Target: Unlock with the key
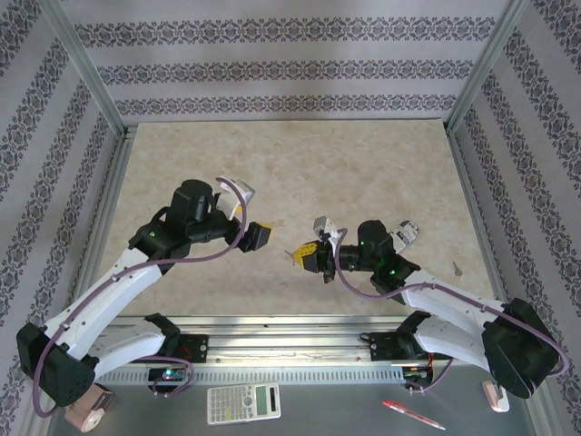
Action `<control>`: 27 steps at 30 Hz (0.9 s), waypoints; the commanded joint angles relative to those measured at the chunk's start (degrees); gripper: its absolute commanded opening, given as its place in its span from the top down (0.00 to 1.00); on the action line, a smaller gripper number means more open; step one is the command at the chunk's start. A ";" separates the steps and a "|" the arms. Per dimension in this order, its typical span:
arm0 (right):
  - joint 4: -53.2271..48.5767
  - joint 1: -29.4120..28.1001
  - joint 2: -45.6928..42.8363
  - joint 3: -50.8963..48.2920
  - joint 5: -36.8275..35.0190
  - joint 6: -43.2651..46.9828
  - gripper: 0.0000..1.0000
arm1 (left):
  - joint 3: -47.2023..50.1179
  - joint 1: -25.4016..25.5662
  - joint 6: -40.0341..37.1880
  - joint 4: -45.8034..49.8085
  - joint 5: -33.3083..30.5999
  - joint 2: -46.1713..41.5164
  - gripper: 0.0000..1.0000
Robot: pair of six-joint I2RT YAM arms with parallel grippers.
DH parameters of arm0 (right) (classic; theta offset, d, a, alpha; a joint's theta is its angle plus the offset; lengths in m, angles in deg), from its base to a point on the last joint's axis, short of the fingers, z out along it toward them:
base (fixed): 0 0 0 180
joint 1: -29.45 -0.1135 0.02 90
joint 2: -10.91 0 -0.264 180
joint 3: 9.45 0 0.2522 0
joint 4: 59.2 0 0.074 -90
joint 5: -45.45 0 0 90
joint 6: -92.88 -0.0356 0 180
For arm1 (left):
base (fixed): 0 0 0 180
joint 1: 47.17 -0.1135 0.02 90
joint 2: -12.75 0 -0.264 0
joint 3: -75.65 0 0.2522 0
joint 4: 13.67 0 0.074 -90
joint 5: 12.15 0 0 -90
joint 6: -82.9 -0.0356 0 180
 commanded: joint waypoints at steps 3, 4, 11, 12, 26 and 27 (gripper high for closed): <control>-9.96 -0.60 -0.42 4.97 -3.27 0.69 1.00 | 0.89 -2.32 11.43 2.52 -12.86 0.33 0.00; -10.86 -0.63 -0.43 5.34 -3.50 0.65 1.00 | 0.90 -2.97 12.20 3.10 -13.53 0.44 0.00; -15.99 -0.61 -1.18 8.22 -4.42 -1.52 1.00 | -1.06 -7.21 12.66 10.99 -24.77 5.74 0.00; -16.74 -0.73 -1.07 8.79 -4.32 -1.91 1.00 | -1.74 -8.60 12.46 12.13 -25.53 7.31 0.00; -22.26 -0.87 -0.09 12.13 -6.03 -2.60 1.00 | -12.26 -25.90 10.78 15.63 -20.44 30.43 0.04; -22.27 -0.87 -0.04 12.08 -6.07 -2.52 1.00 | -12.82 -26.50 11.24 15.88 -20.68 31.96 0.05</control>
